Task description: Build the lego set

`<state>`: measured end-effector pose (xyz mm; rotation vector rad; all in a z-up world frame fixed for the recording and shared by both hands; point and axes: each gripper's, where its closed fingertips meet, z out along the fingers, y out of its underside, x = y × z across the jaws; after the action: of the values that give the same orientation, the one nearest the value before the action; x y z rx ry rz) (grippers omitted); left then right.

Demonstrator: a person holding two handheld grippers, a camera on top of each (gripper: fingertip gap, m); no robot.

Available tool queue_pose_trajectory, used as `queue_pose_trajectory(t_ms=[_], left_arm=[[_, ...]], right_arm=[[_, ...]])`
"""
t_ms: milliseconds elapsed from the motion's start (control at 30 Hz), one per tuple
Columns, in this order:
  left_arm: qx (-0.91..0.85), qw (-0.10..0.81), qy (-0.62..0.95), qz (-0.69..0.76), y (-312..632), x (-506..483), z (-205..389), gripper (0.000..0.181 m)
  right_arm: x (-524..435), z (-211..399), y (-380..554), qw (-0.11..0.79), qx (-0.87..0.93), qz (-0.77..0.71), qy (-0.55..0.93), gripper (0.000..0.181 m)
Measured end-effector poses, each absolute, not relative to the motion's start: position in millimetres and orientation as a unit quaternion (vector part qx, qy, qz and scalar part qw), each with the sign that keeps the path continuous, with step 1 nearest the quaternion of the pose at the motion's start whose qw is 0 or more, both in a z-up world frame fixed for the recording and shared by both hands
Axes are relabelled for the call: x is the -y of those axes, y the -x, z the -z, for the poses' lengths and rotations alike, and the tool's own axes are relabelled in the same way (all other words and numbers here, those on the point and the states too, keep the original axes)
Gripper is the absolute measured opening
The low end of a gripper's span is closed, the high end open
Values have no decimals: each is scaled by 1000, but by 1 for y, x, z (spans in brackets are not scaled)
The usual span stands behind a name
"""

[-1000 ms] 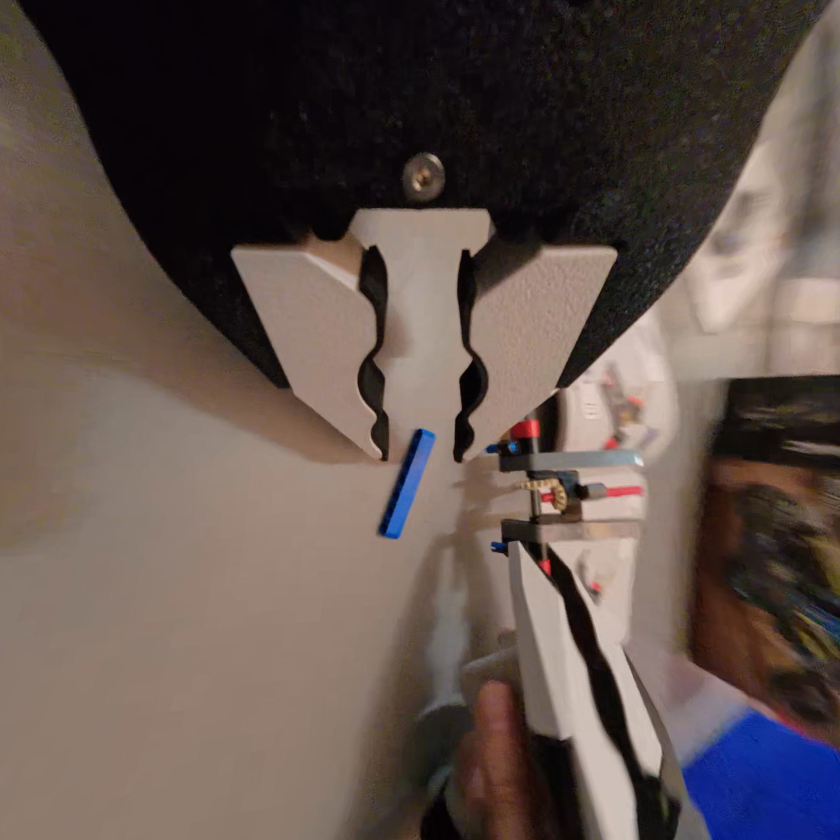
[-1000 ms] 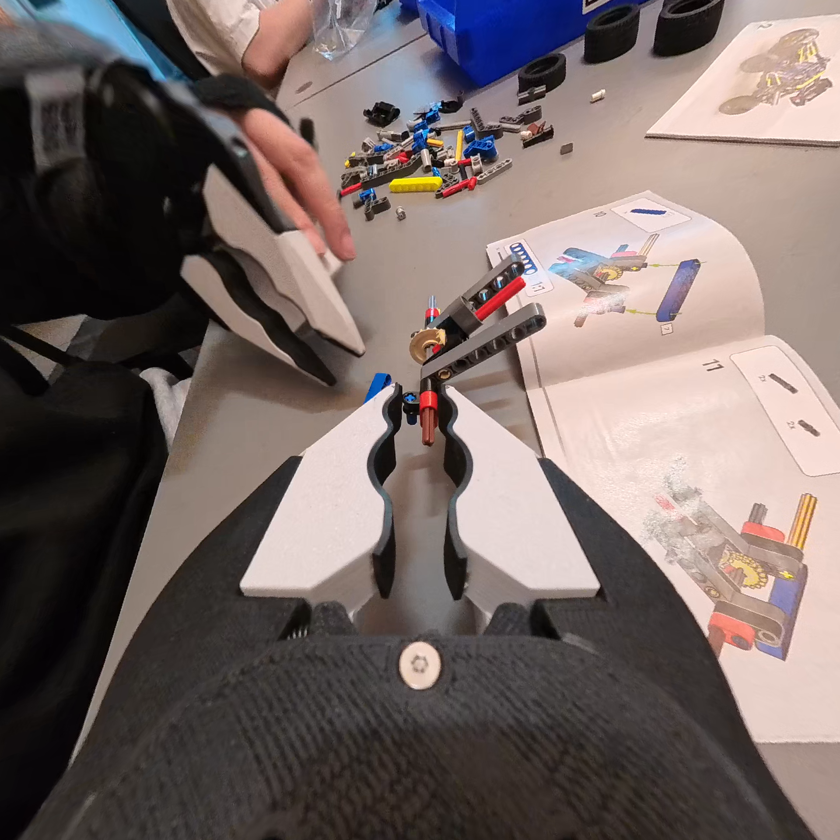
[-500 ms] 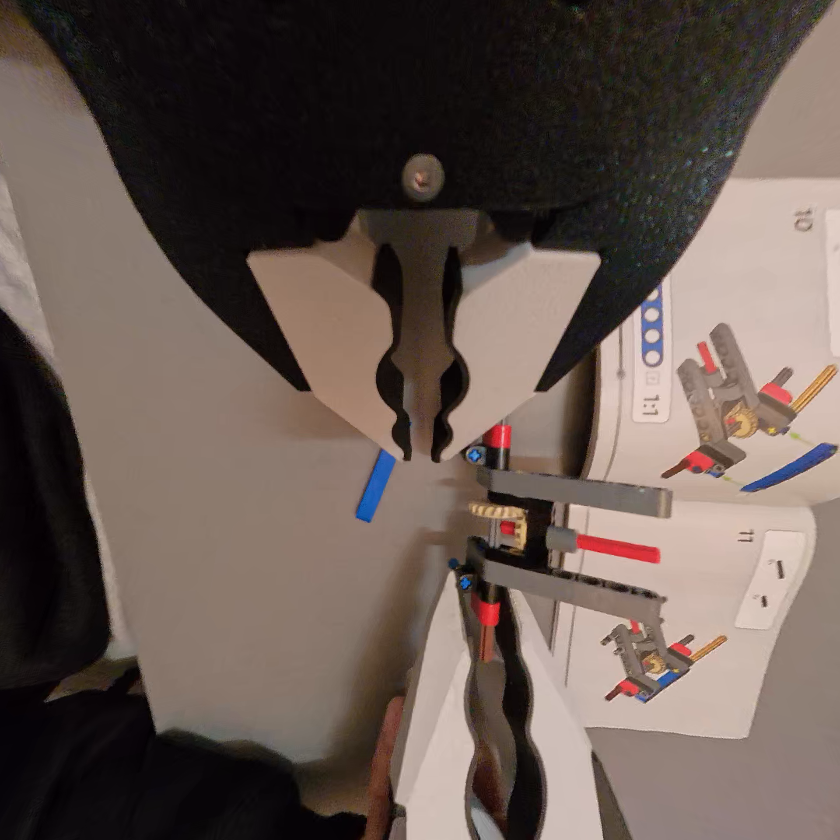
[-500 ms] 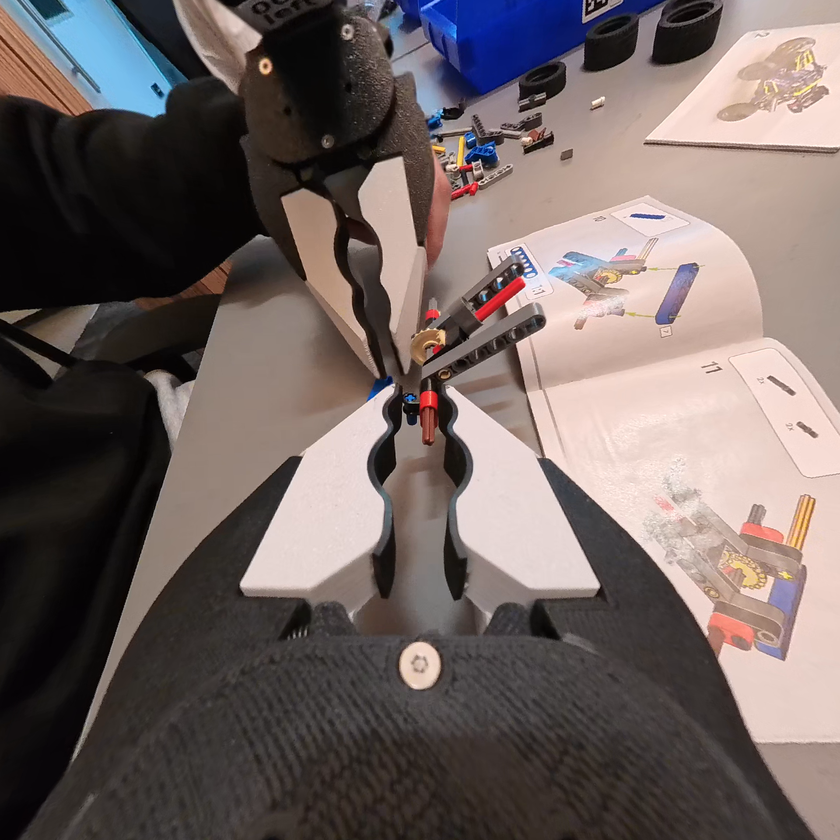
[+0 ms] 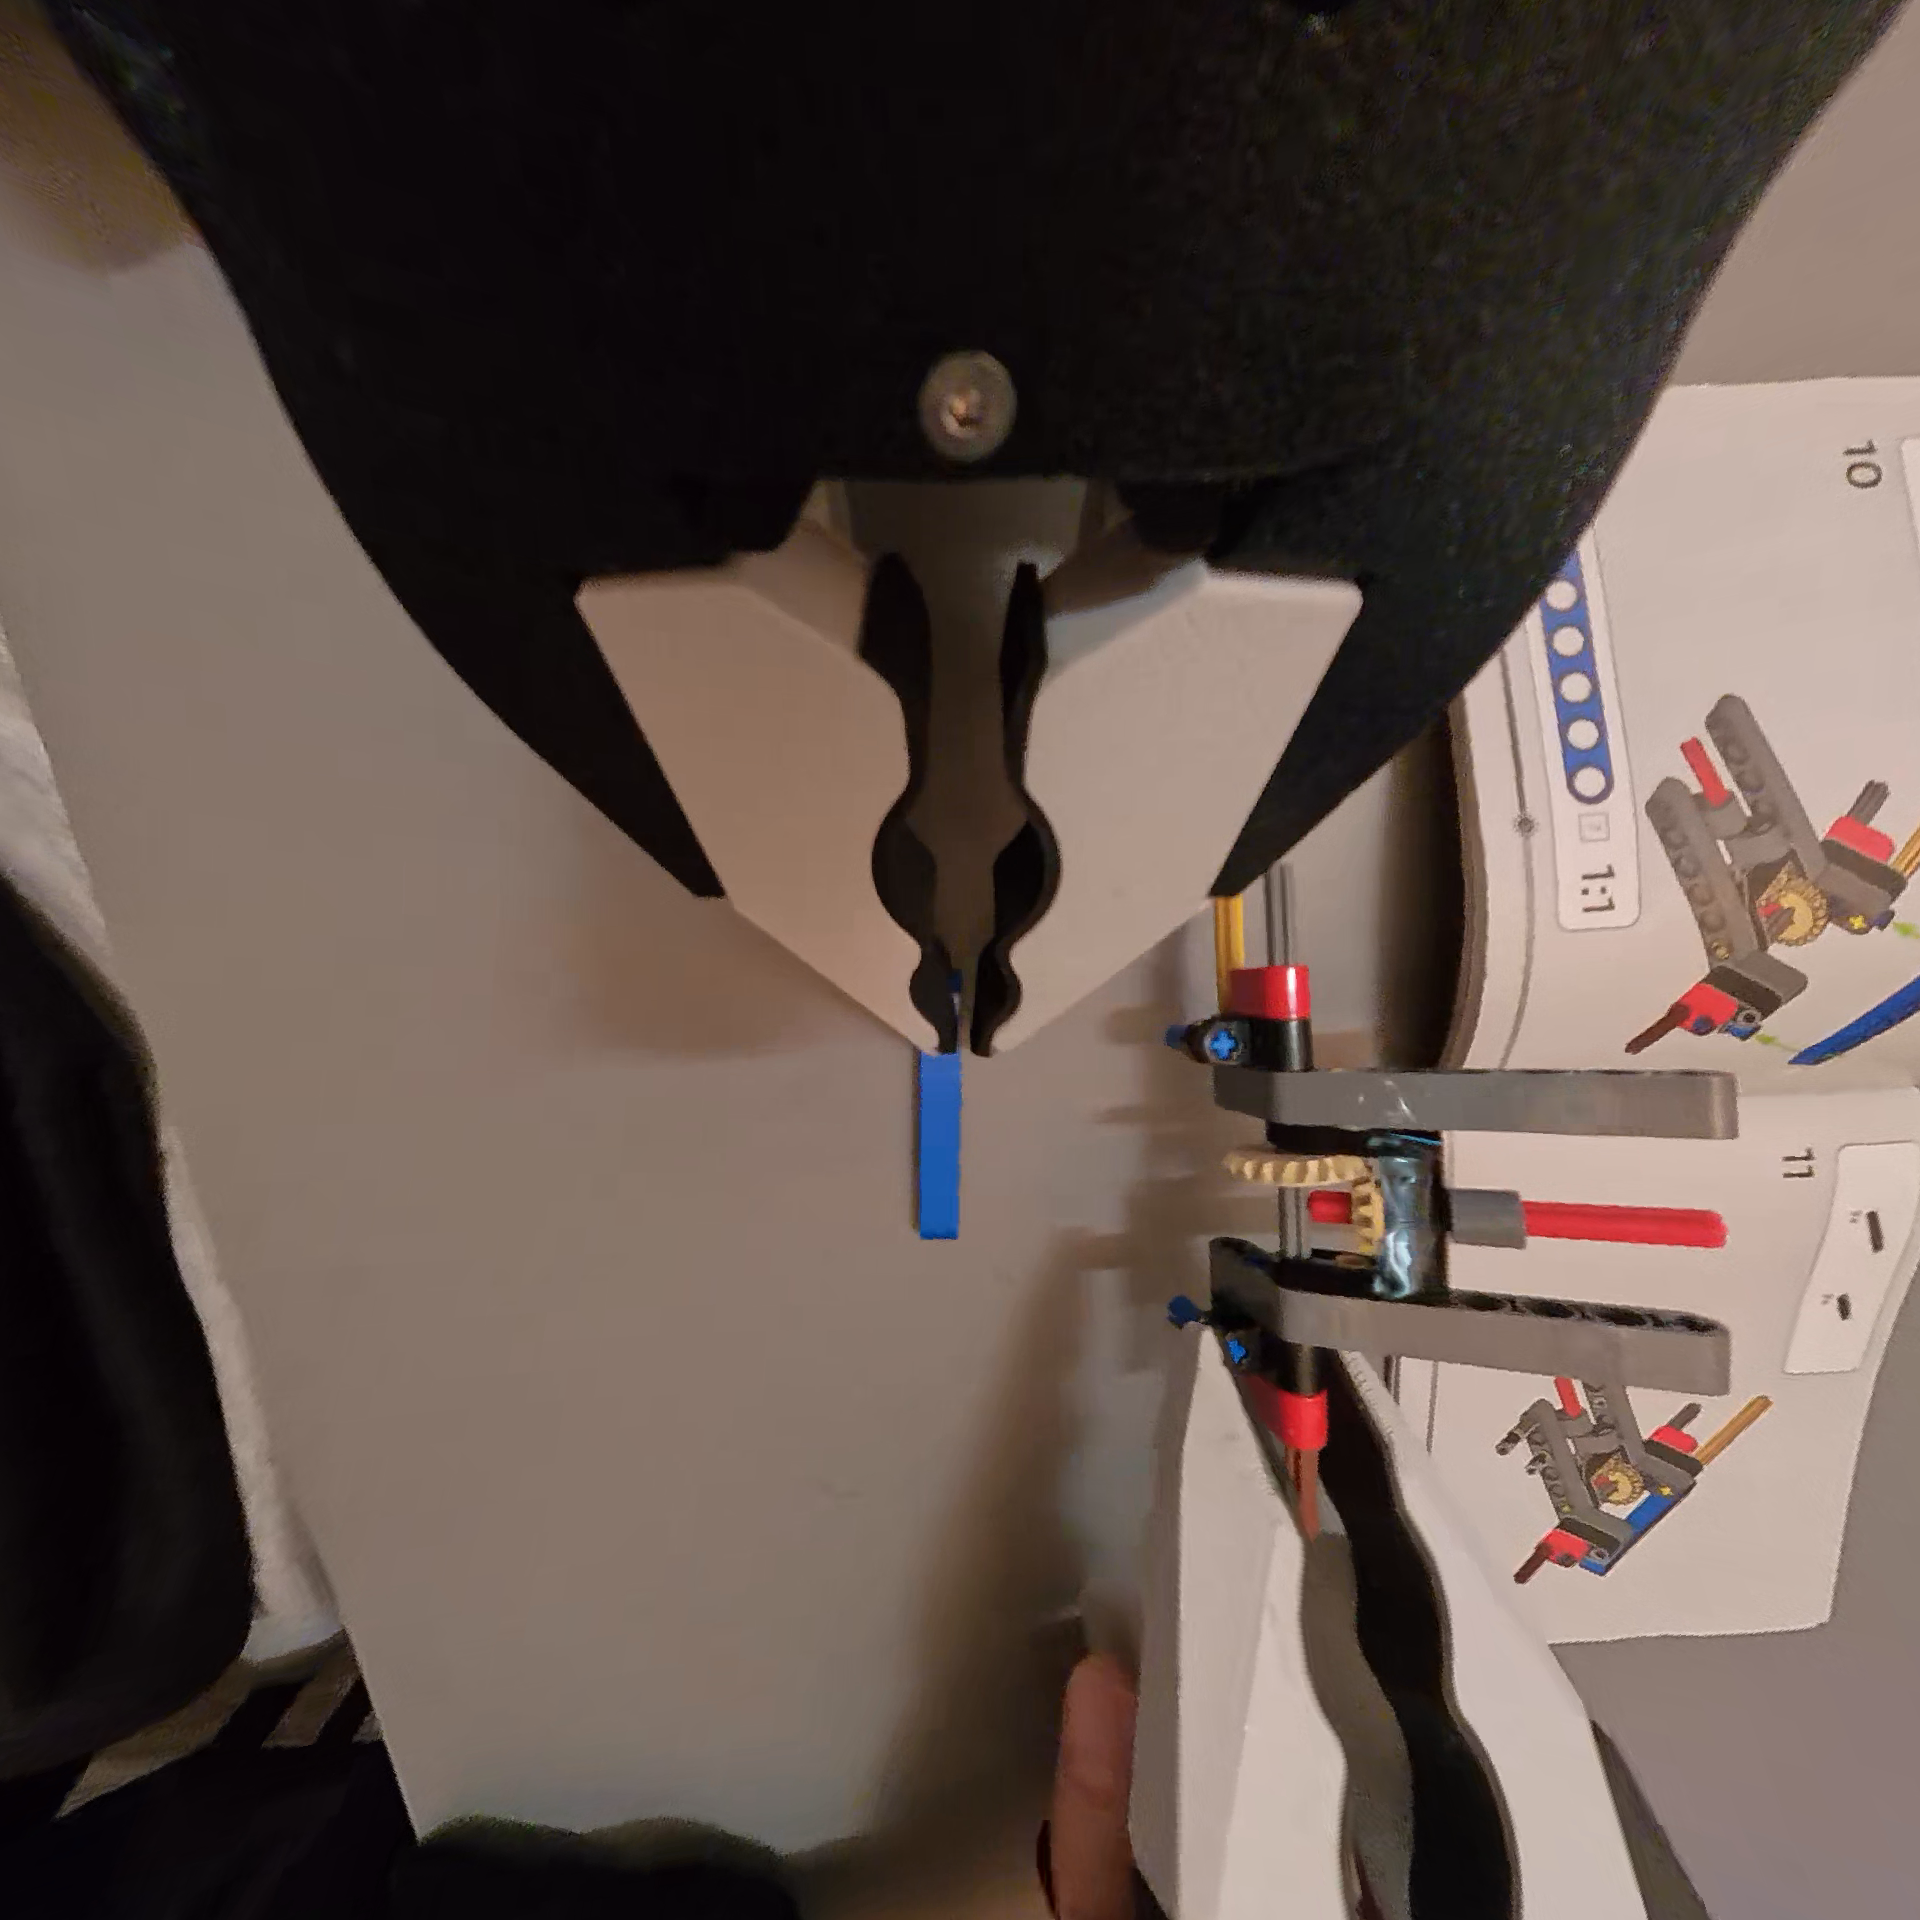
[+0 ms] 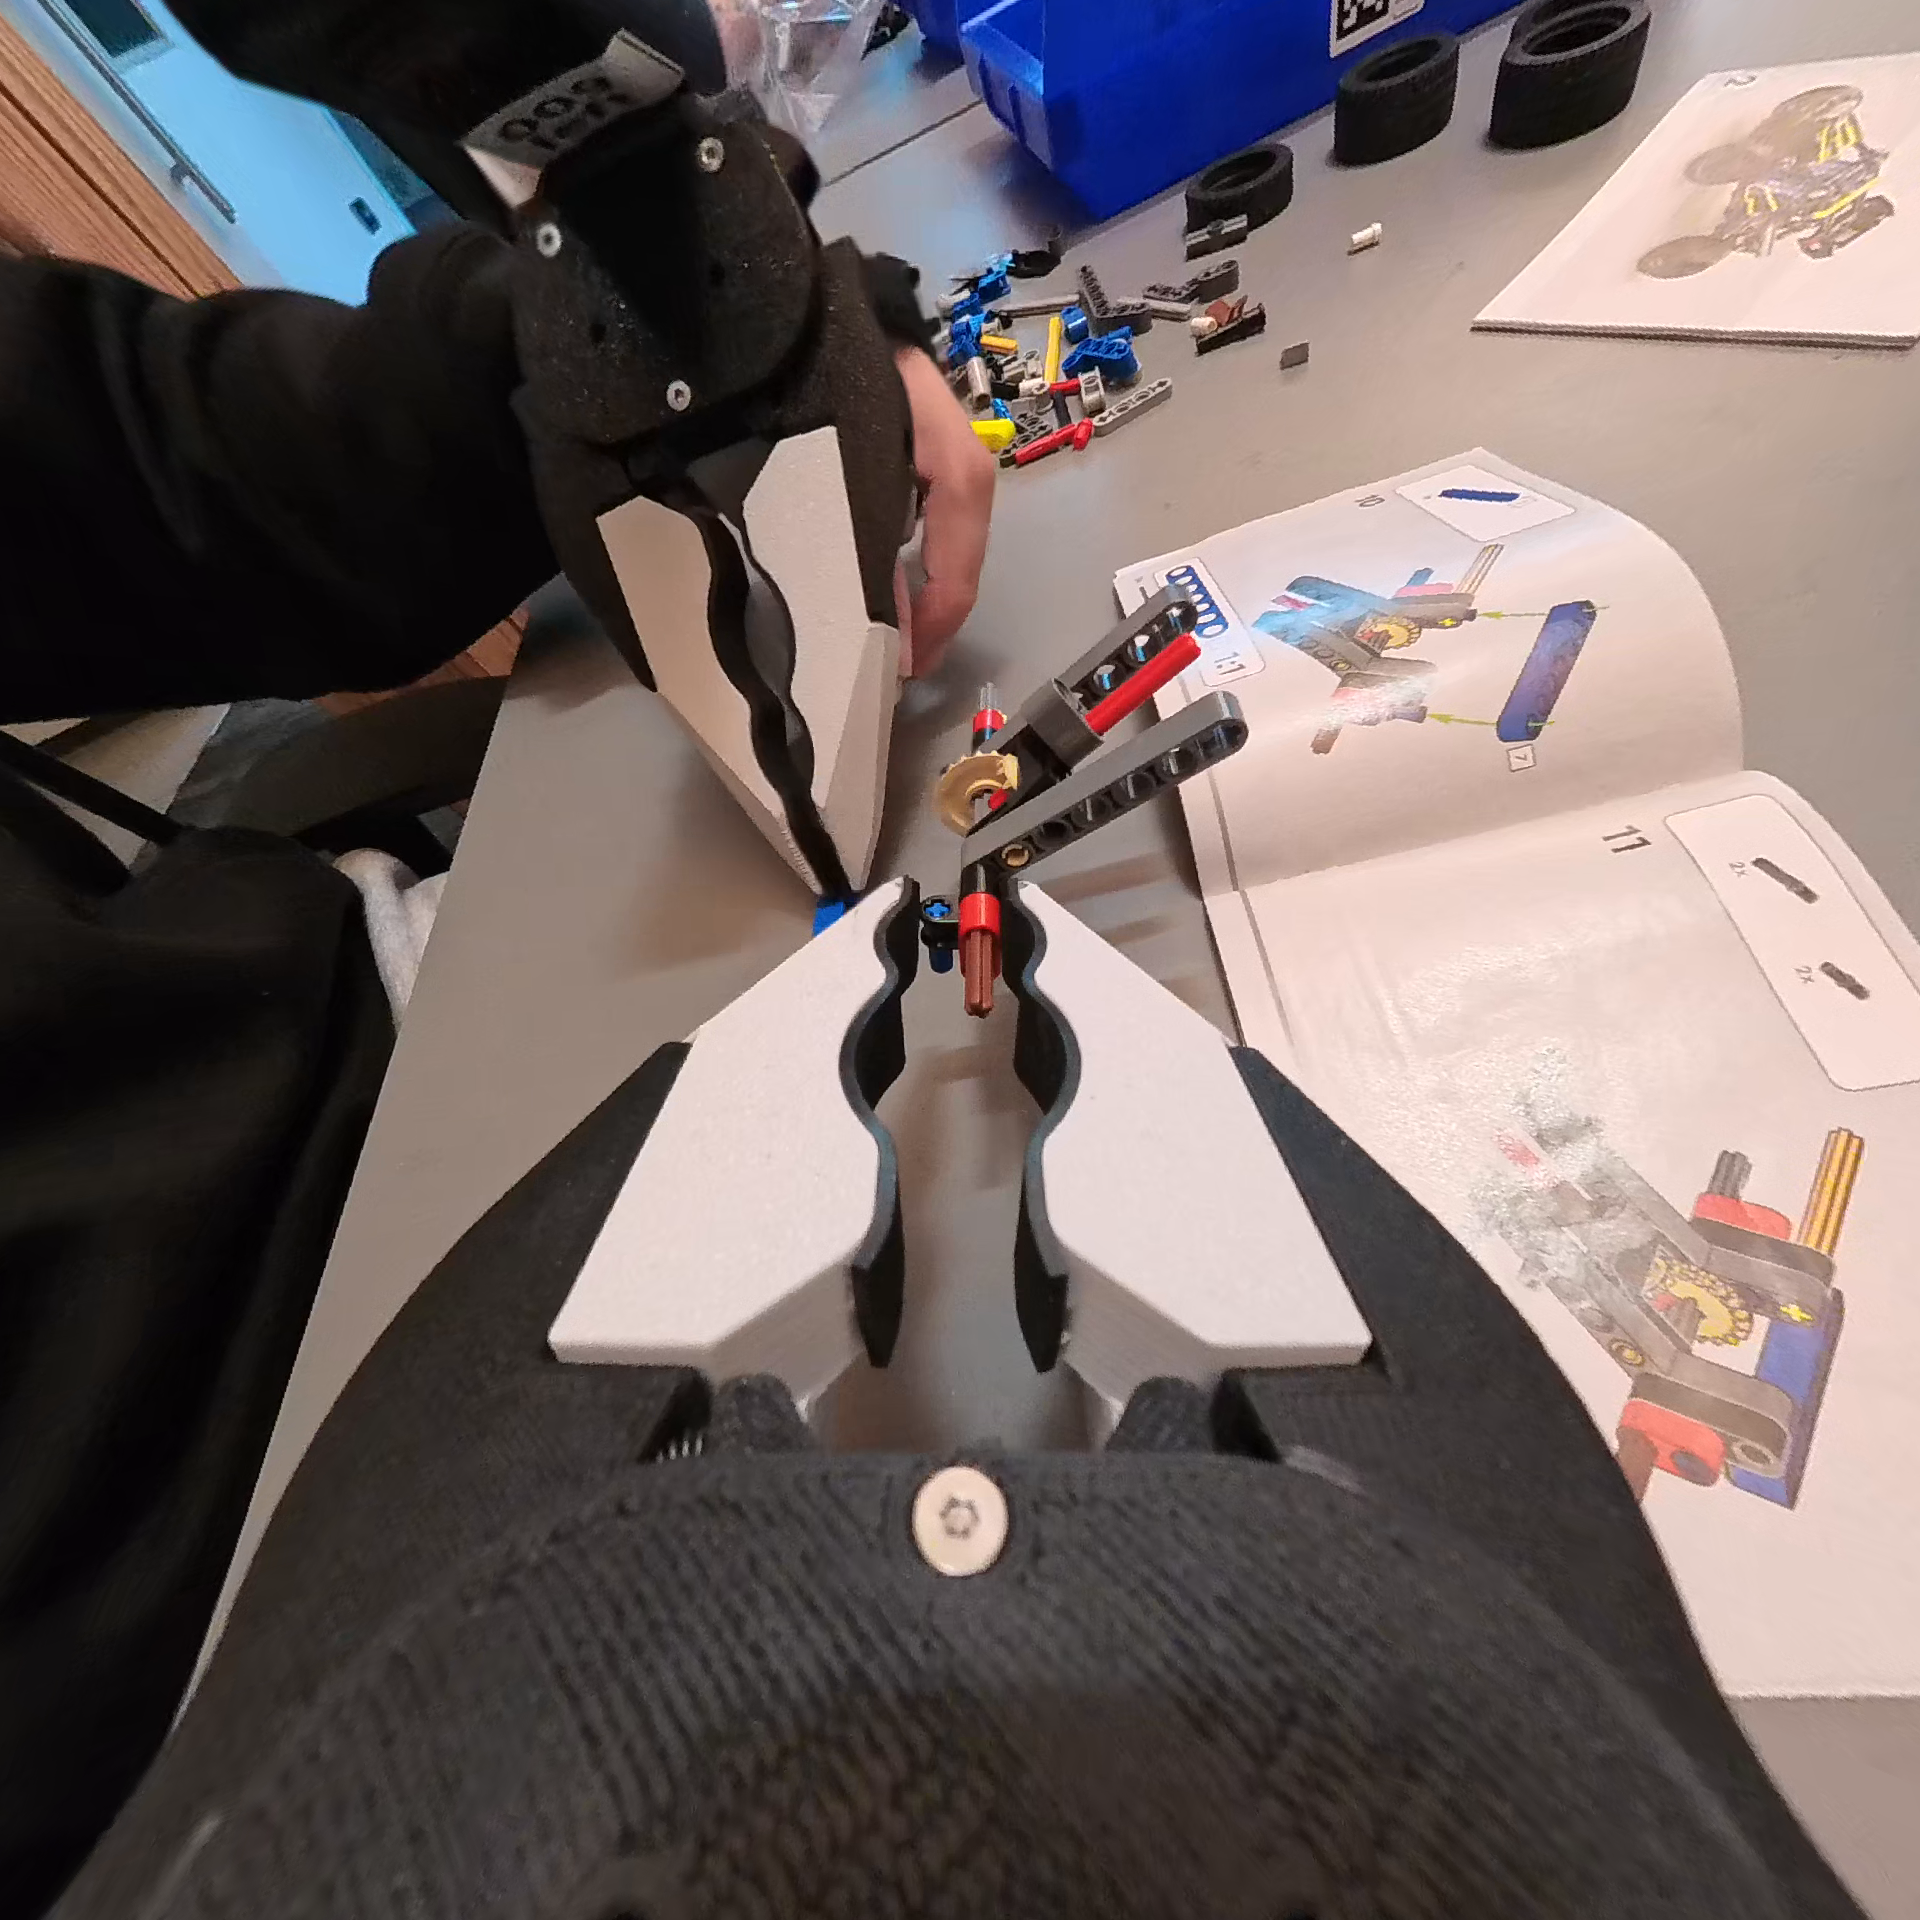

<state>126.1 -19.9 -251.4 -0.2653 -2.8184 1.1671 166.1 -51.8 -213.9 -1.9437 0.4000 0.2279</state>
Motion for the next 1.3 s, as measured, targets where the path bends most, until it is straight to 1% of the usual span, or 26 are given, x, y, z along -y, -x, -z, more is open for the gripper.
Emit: queue_pose_trajectory(t_ms=[33, 233, 467, 500, 533, 633, 733, 833, 867, 967, 1133, 1233, 1300], left_arm=[[919, 31, 92, -382, -125, 19, 251, 1], [908, -90, 135, -385, -119, 18, 251, 0], [887, -235, 199, -345, -115, 17, 249, 0], [885, -247, 202, -340, -114, 17, 249, 2], [885, -247, 197, -343, -113, 17, 247, 9], [890, -206, 125, -388, -112, 21, 235, 14], [896, -159, 63, -409, -110, 21, 228, 18], [912, -125, 21, -389, -101, 16, 235, 18], [918, -121, 14, -378, -99, 15, 239, 18], [926, -134, -9, -354, -101, 11, 249, 7], [923, -109, -48, -367, -104, 11, 252, 1], [916, -48, -108, -384, -103, 12, 251, 0], [902, 18, -167, -399, -103, 13, 250, 0]], right_arm=[[52, 214, -166, 541, -168, -95, 818, 14], [52, 214, -166, 542, -166, -93, 819, 13], [51, 215, -165, 537, -165, -93, 822, 14], [51, 215, -165, 538, -165, -93, 822, 14], [51, 215, -165, 538, -165, -92, 821, 14], [52, 214, -166, 541, -166, -92, 820, 13], [52, 214, -166, 541, -166, -92, 819, 13], [52, 213, -166, 544, -166, -91, 817, 13], [52, 213, -166, 544, -167, -92, 817, 13], [52, 214, -165, 540, -165, -93, 820, 14], [51, 215, -165, 539, -165, -91, 821, 13], [52, 213, -166, 544, -168, -93, 817, 13], [52, 213, -167, 545, -169, -93, 816, 13]])
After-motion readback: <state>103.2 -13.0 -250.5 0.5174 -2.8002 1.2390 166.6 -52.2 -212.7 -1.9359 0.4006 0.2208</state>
